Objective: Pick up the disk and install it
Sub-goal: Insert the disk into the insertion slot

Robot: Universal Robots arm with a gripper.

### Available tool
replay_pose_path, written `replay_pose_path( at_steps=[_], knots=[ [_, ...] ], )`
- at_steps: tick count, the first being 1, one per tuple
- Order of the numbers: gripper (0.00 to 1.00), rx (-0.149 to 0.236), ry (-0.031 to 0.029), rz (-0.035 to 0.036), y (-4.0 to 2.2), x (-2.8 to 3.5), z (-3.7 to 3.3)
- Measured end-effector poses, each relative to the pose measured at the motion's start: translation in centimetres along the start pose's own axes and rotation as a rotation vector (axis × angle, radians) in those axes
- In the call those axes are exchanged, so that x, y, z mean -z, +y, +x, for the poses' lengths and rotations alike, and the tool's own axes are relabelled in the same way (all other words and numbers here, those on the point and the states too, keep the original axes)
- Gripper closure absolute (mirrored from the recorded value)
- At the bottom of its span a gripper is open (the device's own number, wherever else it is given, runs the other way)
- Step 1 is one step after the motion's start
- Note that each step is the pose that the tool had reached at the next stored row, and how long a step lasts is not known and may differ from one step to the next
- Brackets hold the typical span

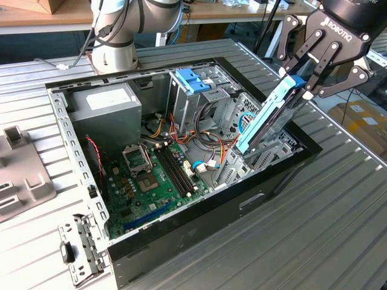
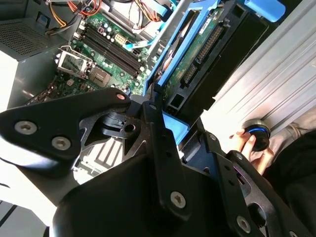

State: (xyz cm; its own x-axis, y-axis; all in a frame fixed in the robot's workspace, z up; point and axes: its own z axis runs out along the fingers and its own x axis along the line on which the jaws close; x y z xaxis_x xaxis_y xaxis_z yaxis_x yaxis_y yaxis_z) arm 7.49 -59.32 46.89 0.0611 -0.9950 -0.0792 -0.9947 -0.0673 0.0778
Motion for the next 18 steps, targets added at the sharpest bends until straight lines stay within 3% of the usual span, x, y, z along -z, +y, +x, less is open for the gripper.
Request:
replay_pose_path(
  at_steps=[18],
  knots=[
    [0.63, 0.000, -0.0002, 0.0000, 0.43, -0.73, -0.48]
  ],
)
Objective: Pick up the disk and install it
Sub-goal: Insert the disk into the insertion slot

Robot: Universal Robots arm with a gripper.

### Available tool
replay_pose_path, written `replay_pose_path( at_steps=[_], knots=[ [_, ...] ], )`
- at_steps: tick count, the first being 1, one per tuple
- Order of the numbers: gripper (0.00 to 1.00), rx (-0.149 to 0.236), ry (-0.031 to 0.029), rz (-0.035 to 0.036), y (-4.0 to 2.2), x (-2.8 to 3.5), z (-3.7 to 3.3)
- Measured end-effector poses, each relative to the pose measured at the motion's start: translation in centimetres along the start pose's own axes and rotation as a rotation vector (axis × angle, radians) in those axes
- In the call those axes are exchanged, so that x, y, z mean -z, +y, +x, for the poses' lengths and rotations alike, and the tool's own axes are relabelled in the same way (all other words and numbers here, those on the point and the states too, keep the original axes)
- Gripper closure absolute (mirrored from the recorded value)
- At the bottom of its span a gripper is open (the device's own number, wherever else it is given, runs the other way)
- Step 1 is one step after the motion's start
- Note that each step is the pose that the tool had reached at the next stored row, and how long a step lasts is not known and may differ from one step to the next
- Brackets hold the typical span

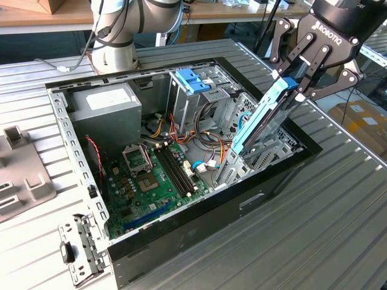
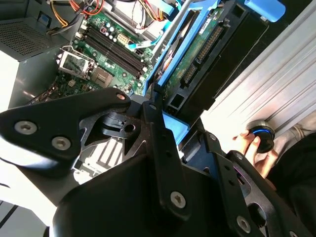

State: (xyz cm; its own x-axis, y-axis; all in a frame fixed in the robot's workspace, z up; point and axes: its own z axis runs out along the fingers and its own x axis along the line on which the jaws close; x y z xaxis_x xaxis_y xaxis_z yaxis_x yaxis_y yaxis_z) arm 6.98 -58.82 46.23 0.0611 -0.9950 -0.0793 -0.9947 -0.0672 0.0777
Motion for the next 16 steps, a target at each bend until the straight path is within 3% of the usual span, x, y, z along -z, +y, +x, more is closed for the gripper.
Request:
replay_pose_path(
  at_steps=[16],
  knots=[
    [0.63, 0.000, 0.0001, 0.0000, 0.21, -0.76, -0.37]
  ],
)
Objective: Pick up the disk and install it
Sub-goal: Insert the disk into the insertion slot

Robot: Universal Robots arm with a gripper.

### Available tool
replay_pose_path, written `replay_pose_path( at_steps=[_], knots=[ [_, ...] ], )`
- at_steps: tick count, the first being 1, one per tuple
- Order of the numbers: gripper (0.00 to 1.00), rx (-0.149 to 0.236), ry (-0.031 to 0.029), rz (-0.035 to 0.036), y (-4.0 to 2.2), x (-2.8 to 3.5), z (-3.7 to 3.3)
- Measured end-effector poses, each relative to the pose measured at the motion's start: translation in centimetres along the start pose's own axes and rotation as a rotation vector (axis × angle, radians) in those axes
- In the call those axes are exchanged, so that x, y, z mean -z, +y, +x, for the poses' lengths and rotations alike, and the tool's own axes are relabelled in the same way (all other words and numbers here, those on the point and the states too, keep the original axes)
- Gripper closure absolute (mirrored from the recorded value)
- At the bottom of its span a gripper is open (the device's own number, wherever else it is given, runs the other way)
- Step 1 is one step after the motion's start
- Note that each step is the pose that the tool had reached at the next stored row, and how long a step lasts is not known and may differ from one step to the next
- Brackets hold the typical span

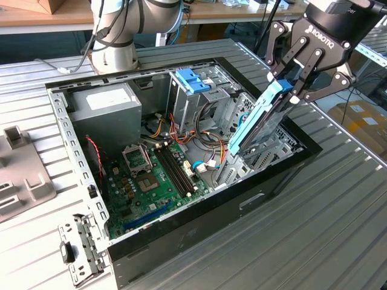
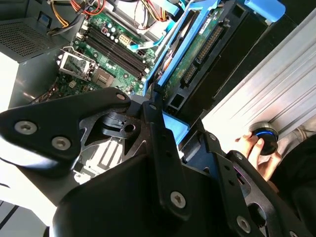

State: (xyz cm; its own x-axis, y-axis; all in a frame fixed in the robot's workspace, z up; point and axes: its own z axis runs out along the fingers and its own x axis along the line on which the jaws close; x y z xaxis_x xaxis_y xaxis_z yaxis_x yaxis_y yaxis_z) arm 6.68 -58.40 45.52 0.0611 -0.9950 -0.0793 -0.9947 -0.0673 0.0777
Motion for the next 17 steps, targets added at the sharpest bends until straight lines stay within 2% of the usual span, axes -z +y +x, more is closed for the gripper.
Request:
replay_pose_path(
  at_steps=[13, 15, 17],
  knots=[
    [0.63, 0.000, 0.0002, -0.0001, 0.03, -0.50, -0.42],
    [0.63, 0.000, -0.0016, 0.0002, 0.04, -0.28, -0.43],
    [0.63, 0.000, -0.0001, 0.0000, 0.08, 0.34, -0.48]
  ],
)
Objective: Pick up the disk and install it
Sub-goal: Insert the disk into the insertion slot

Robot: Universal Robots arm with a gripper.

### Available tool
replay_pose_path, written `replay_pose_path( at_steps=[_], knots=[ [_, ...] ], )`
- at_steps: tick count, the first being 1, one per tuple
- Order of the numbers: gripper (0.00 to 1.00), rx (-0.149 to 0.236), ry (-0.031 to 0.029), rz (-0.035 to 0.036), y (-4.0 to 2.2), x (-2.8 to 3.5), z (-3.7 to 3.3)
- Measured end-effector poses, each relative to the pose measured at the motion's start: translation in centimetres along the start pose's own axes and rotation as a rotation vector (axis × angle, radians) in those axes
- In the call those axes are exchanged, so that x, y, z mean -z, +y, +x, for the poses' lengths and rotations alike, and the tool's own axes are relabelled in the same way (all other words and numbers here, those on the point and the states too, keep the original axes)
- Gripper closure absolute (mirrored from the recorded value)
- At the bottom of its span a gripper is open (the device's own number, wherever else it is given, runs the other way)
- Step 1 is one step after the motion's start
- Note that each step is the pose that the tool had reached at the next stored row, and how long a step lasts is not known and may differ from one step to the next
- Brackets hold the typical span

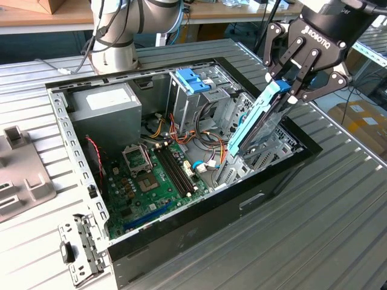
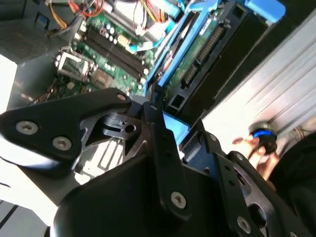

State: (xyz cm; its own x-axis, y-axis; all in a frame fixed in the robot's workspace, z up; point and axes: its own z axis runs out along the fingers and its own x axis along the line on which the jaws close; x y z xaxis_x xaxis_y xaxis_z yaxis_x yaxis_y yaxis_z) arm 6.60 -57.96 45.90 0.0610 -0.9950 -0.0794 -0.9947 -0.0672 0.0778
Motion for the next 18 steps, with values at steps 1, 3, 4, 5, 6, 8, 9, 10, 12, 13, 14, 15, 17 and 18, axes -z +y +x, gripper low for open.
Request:
replay_pose_path(
  at_steps=[1, 3, 4, 5, 6, 8, 9, 10, 12, 13, 14, 15, 17, 18],
  knots=[
    [0.63, 0.000, -0.0001, 0.0000, 0.01, 0.19, -0.02],
    [0.63, 0.000, 0.0000, -0.0008, -0.27, 0.28, -0.01],
    [0.63, 0.000, 0.0001, -0.0020, -0.45, 0.30, 0.00],
    [0.63, 0.000, -0.0003, -0.0042, -0.72, 0.31, 0.04],
    [0.63, 0.000, -0.0005, -0.0060, -0.93, 0.33, 0.07],
    [0.63, -0.002, -0.0006, -0.0092, -1.23, 0.37, 0.20],
    [0.63, -0.006, -0.0012, -0.0099, -1.30, 0.36, 0.30],
    [0.63, -0.011, -0.0015, -0.0097, -1.29, 0.37, 0.35],
    [0.63, -0.024, -0.0026, -0.0087, -1.29, 0.35, 0.42],
    [0.63, -0.031, -0.0032, -0.0081, -1.29, 0.34, 0.45],
    [0.63, -0.037, -0.0037, -0.0076, -1.29, 0.33, 0.49],
    [0.63, -0.043, -0.0042, -0.0073, -1.30, 0.32, 0.54],
    [0.63, -0.048, -0.0044, -0.0081, -1.56, 0.31, 0.67],
    [0.63, -0.049, -0.0045, -0.0088, -1.72, 0.30, 0.73]
  ],
)
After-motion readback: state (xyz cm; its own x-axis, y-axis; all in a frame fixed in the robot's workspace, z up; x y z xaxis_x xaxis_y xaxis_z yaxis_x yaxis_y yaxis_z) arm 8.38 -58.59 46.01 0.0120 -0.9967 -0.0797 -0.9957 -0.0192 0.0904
